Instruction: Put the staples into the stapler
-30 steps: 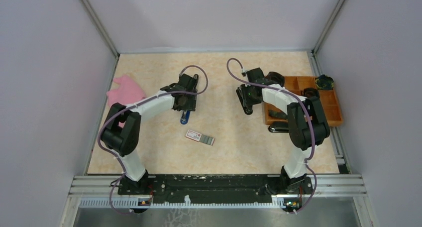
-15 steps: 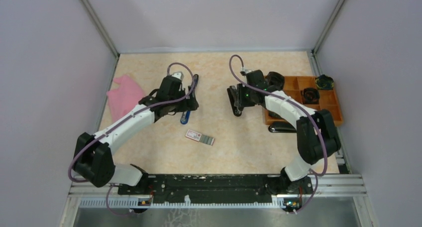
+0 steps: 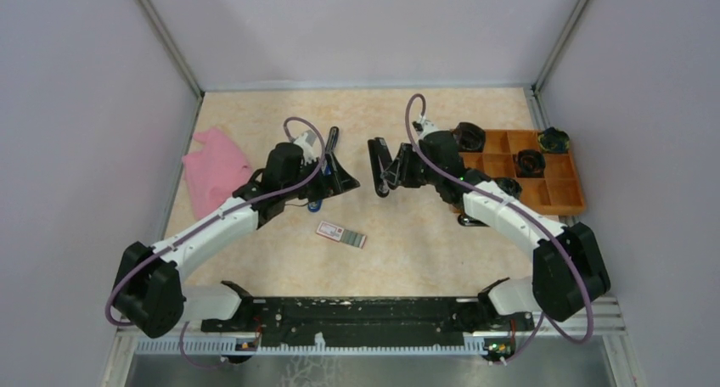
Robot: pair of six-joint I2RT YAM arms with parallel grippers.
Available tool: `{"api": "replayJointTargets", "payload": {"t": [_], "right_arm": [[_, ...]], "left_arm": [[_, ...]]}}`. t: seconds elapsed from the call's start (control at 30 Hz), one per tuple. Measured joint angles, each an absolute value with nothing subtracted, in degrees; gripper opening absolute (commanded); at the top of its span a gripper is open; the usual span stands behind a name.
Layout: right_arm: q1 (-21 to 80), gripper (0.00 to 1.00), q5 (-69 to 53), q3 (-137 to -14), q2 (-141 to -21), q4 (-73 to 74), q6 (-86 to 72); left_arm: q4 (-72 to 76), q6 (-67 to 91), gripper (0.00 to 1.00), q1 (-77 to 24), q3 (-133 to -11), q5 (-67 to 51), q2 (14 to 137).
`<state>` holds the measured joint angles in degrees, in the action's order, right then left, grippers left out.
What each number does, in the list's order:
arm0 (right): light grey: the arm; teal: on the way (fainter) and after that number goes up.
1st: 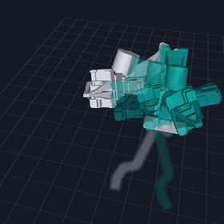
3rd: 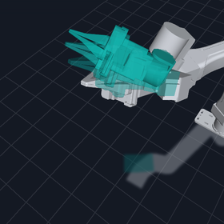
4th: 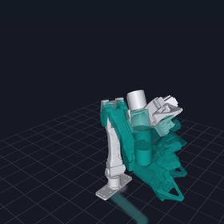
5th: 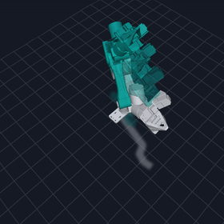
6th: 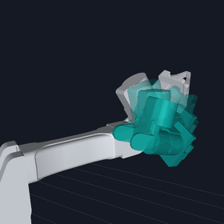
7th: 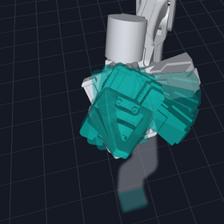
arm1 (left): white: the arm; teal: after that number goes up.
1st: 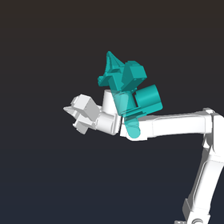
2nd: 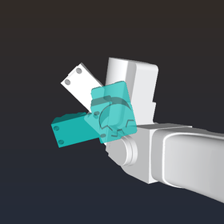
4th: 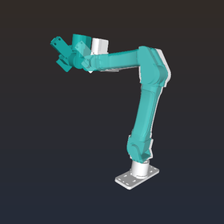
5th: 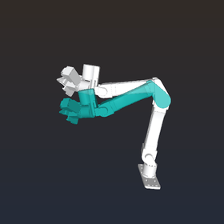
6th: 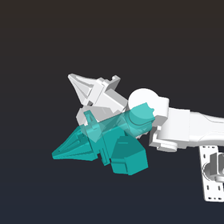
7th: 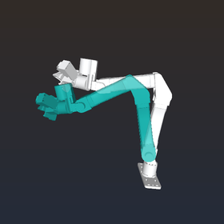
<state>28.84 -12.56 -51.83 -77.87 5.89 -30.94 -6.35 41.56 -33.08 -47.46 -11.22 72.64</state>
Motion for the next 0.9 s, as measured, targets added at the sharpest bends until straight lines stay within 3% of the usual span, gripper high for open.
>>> {"api": "replayJointTargets", "payload": {"t": [0.3, 0.9], "right_arm": [[29.7, 0.0, -14.5, -47.6, -73.5, 0.1, -37.2], [32.1, 0.0, -15.7, -45.4, -71.7, -4.6, -40.8]], "left_arm": [[2.1, 46.2, 0.8, -35.7, -46.7, -14.8, 75.0], [7.1, 48.4, 0.39, -39.9, -48.4, -14.5, 83.0]]}}
